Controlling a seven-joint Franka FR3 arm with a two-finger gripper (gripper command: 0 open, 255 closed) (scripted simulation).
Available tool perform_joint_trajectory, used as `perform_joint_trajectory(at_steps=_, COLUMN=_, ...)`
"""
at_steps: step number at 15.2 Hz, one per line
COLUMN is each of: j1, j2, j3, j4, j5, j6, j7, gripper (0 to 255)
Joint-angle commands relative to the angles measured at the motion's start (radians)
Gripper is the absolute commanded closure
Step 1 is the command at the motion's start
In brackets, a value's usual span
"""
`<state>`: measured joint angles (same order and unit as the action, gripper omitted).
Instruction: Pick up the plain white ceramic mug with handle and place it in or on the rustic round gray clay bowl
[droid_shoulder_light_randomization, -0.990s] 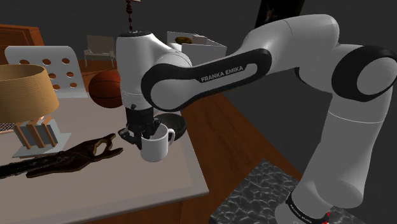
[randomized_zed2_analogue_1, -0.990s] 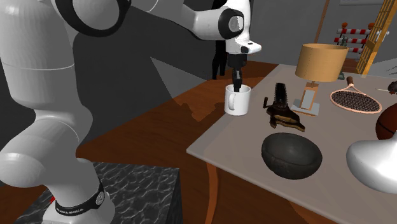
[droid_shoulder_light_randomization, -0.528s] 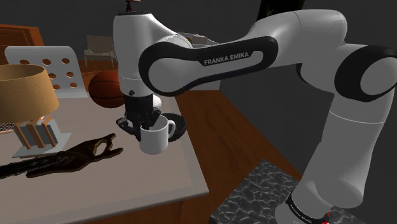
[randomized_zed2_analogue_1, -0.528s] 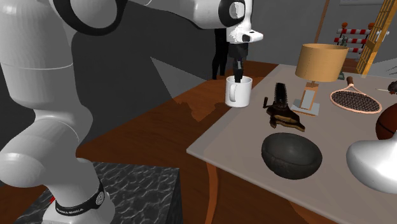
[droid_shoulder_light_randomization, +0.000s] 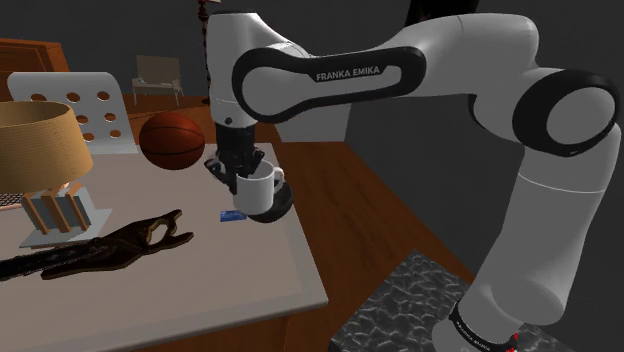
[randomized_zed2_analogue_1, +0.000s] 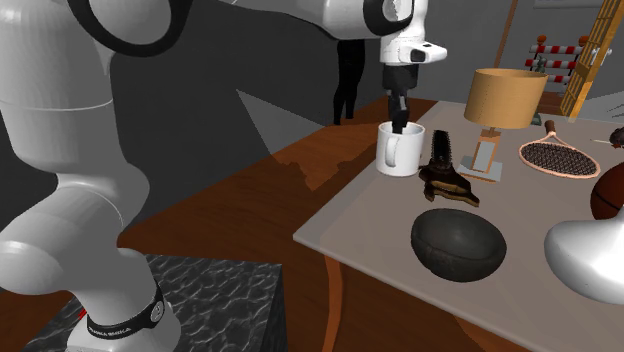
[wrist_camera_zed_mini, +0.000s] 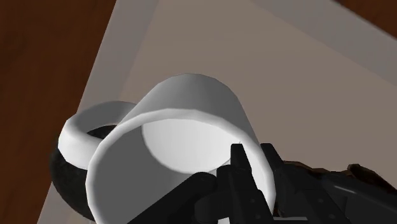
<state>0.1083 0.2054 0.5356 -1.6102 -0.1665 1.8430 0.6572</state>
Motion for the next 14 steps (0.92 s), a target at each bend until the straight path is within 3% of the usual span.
perform_joint_trajectory(at_steps=1, j1=-0.02, j2=0.018, j3=-0.015, j4=0.03, j5=-0.004, j6=-0.009, j7=-0.04, gripper=255)
perform_joint_trajectory(at_steps=13, j1=-0.131, j2=0.166, j3=-0.098, j4=0.269, j5=-0.031, j6=-0.093, j7=-0.263, gripper=255)
perform_joint_trajectory(at_steps=14, j1=-0.133, j2=0.164, j3=-0.098, j4=0.252, j5=-0.031, j6=-0.079, j7=-0.262, gripper=255)
